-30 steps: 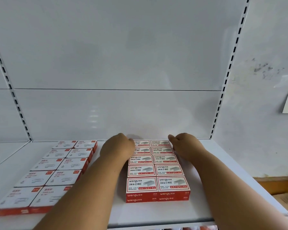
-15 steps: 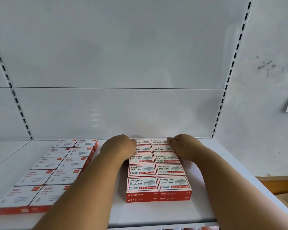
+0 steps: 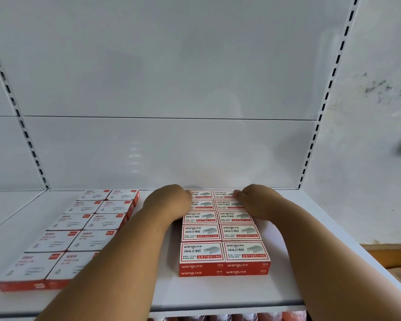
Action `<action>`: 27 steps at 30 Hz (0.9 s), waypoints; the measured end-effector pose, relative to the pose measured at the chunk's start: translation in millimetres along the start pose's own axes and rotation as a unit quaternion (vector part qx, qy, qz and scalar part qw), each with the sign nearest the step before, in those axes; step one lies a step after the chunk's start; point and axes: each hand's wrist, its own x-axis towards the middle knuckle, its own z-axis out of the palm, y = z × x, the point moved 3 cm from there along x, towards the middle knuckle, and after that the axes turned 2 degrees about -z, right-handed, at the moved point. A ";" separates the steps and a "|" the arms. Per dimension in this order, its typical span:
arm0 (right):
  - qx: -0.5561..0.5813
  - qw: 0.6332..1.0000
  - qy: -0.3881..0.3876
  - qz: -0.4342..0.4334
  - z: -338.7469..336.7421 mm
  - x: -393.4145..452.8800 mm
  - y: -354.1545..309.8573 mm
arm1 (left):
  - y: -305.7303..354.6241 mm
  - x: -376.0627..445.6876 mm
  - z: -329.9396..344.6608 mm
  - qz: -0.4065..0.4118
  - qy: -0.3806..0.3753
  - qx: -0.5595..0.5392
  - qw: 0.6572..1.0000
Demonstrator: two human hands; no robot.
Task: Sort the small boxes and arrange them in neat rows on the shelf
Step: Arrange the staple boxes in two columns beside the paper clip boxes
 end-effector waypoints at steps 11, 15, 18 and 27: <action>0.022 0.999 0.021 0.020 -5.5 -13.9 3.6 | 6.9 -22.8 -19.4 -0.017 0.015 0.032 0.999; 0.028 0.999 -0.019 0.017 -4.6 -27.1 6.6 | 5.6 -36.0 -22.0 0.000 -0.024 0.064 0.998; 0.005 1.000 -0.030 0.002 -4.4 -33.2 1.9 | 3.9 -40.1 -18.7 0.020 -0.057 0.060 0.996; -0.045 0.999 -0.017 -0.009 -1.5 -36.6 -4.9 | 5.9 -48.2 -16.9 0.030 -0.064 0.044 0.997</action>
